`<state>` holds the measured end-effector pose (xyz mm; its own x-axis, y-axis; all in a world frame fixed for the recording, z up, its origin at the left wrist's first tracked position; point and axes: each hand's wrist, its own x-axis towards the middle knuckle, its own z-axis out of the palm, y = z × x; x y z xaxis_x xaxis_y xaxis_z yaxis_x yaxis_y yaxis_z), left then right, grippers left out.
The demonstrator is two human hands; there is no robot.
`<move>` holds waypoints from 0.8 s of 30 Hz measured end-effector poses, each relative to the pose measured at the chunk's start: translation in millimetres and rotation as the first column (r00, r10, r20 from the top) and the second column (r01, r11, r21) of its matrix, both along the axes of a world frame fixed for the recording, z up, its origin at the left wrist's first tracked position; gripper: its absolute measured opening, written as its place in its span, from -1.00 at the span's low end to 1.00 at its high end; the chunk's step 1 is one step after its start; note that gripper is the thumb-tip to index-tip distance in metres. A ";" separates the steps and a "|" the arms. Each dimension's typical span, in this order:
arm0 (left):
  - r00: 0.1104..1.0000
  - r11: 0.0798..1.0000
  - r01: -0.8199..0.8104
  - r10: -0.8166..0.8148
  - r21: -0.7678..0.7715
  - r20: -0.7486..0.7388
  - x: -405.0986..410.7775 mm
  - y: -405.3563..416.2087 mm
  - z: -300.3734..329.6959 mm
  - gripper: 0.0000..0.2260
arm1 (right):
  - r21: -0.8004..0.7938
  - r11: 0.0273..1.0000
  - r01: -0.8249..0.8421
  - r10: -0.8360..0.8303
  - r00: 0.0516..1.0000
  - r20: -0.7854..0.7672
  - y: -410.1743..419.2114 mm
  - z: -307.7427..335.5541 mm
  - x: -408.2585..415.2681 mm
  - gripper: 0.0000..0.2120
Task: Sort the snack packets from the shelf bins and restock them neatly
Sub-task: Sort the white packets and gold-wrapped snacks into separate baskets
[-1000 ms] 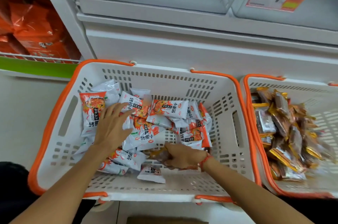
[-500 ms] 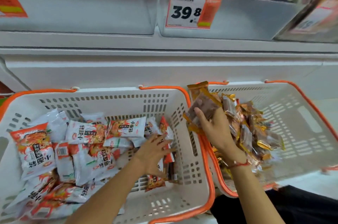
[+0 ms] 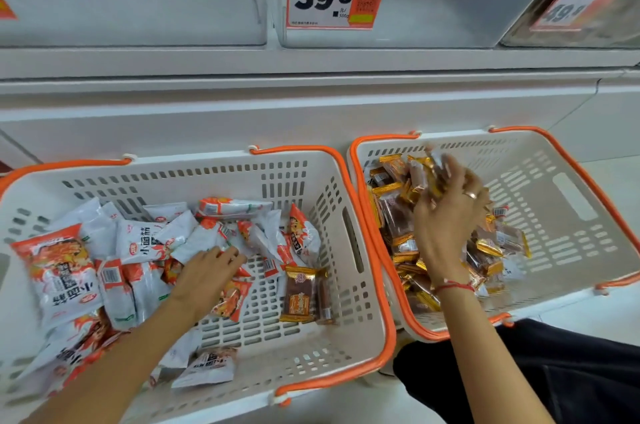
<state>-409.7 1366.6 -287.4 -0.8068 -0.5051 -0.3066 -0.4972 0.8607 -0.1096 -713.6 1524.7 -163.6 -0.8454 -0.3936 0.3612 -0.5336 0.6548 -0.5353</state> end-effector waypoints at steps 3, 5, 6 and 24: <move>1.000 1.000 -0.023 0.023 0.009 0.009 -5.1 4.9 18.3 -0.41 | 0.353 0.914 -0.198 0.126 0.968 0.218 5.1 -21.8 0.0 -0.42; 0.998 0.998 -0.061 0.061 0.005 0.025 -15.9 7.8 32.9 -0.52 | 0.315 0.924 -0.216 0.157 0.967 0.203 2.8 -23.4 5.5 -0.44; 0.997 0.997 -0.073 0.073 -0.010 -0.038 -23.7 9.3 42.0 -0.61 | 0.237 0.948 -0.211 0.177 0.972 0.156 -1.1 -19.1 9.0 -0.48; 0.993 0.967 0.114 -0.110 0.229 -0.030 -100.2 45.3 -29.7 -0.45 | 0.261 0.783 -0.564 0.547 0.825 0.141 -29.5 -45.5 43.7 -0.42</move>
